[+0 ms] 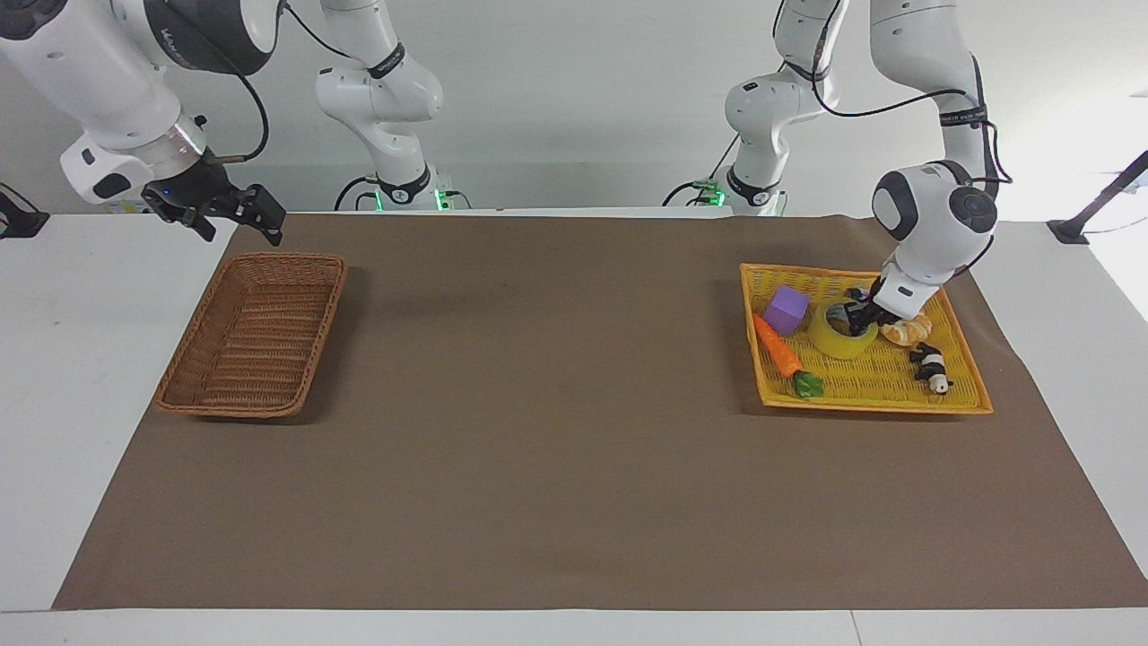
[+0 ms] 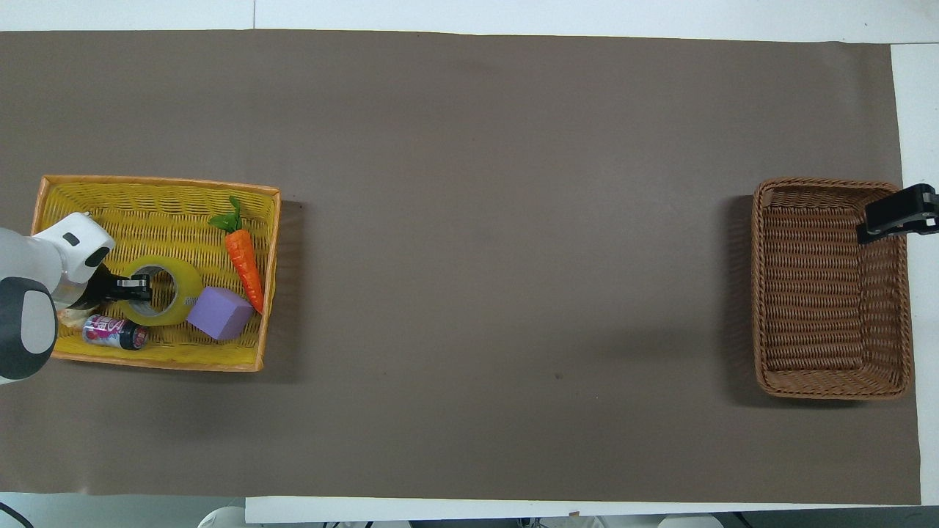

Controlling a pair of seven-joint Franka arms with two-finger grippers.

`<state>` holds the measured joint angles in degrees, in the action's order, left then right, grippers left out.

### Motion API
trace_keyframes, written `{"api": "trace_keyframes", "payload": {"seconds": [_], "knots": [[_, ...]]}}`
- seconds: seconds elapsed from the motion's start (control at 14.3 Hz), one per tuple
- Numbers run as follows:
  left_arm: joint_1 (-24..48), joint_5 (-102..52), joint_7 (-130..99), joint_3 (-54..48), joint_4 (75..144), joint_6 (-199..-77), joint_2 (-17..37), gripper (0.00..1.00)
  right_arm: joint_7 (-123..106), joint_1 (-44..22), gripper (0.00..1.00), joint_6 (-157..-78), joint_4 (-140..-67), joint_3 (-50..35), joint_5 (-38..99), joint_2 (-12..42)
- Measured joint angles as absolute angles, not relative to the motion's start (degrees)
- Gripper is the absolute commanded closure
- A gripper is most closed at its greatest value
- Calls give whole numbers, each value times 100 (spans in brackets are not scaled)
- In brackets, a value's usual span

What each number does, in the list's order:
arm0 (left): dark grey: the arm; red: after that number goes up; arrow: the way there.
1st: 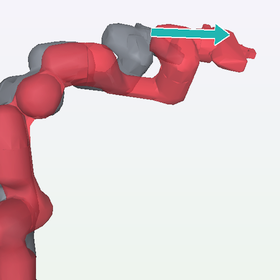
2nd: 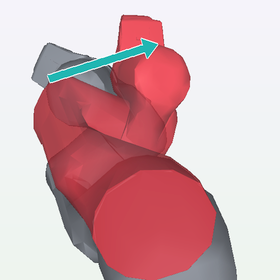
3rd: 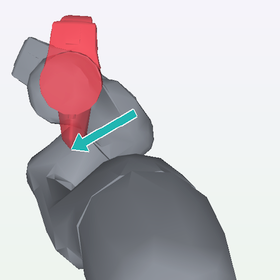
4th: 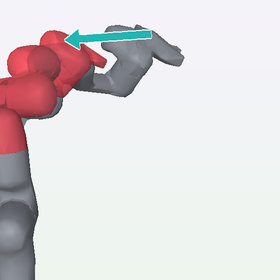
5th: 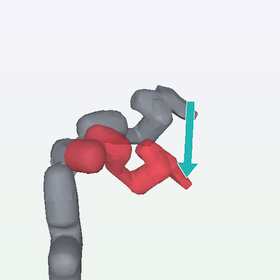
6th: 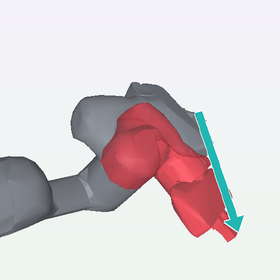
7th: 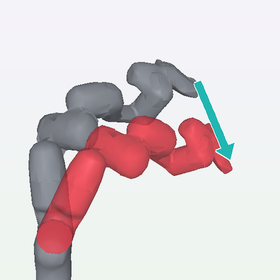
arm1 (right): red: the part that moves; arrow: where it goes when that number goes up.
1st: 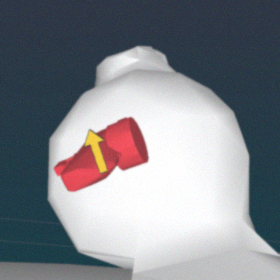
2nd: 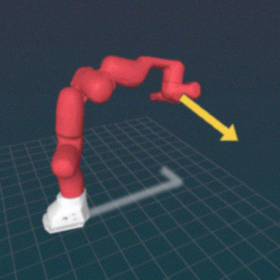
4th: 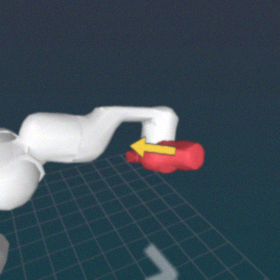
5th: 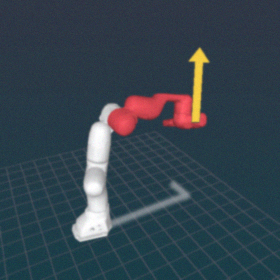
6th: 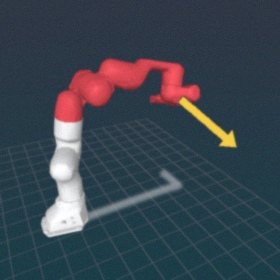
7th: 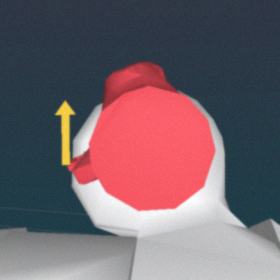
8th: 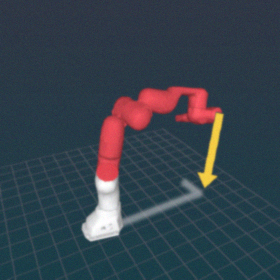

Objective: Move tape to another basket
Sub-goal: 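Lift the tape with the left gripper while the right gripper approaches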

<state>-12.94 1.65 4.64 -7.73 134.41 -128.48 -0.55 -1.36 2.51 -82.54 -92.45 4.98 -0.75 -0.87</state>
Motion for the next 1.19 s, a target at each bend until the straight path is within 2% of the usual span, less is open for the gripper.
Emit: {"api": "trace_keyframes", "payload": {"seconds": [0.28, 0.49, 0.7, 0.91, 1.19], "knots": [[-702, -17, 102, -822, 11633, -10595, -91, 100, -136, 251, 1, -8254, -9245, 498, -75, -87], [-31, -603, -805, -857, 10564, -9640, -114, 100, -136, 251, 1, -8254, -9246, 498, -75, -87], [873, -984, -2087, -900, 10208, -9689, -100, 100, -143, 248, 1, -8230, -9247, 494, -75, -87], [1310, -1725, -2701, -916, 9999, -9740, -25, 100, -528, 250, 1, -8057, -9266, 462, 101, -117], [1788, -2440, -3109, -916, 9712, -9861, 103, 100, -692, 296, 1, -8331, -9574, 498, 2105, -194]]}}
